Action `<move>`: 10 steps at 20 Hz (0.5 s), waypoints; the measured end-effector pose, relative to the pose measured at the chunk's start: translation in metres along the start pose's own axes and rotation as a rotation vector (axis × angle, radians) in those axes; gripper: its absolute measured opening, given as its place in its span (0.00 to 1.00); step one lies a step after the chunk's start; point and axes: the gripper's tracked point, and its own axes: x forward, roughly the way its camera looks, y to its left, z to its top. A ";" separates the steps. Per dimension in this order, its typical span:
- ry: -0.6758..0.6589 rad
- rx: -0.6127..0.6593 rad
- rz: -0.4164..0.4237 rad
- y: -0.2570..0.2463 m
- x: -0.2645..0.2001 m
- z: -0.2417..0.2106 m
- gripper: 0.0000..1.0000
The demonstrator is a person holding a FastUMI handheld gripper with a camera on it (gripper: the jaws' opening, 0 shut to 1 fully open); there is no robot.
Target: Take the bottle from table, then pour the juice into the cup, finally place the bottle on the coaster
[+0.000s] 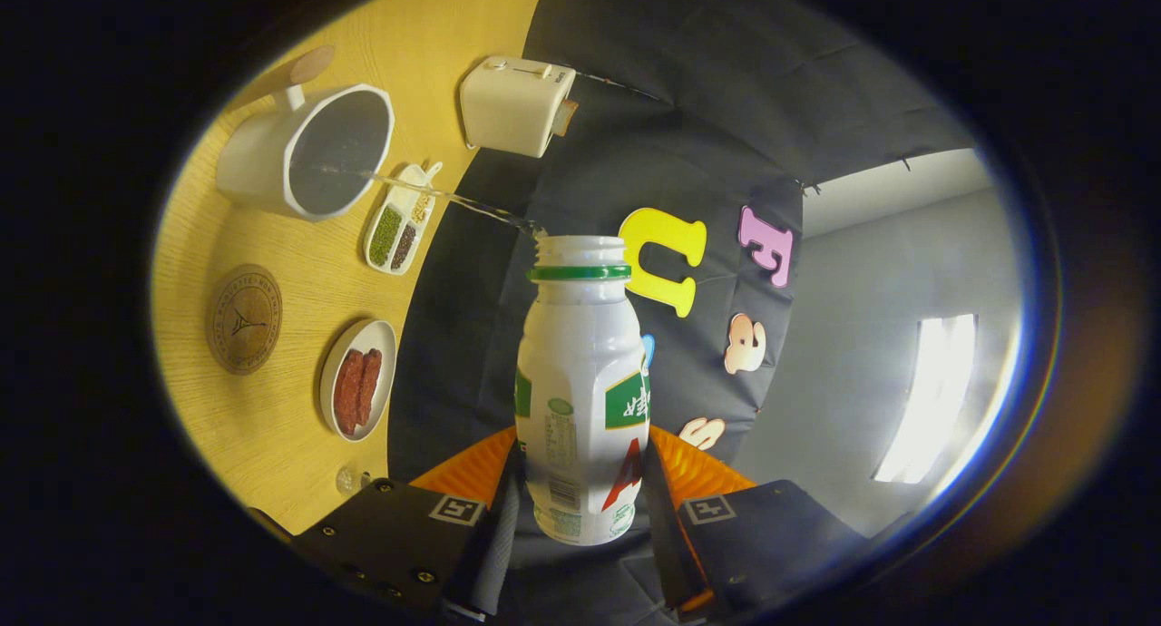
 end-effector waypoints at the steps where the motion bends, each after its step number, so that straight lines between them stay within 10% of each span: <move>1: -0.002 -0.011 -0.006 -0.001 0.000 0.002 0.65; 10: -0.031 -0.119 -0.059 -0.005 0.001 0.014 0.65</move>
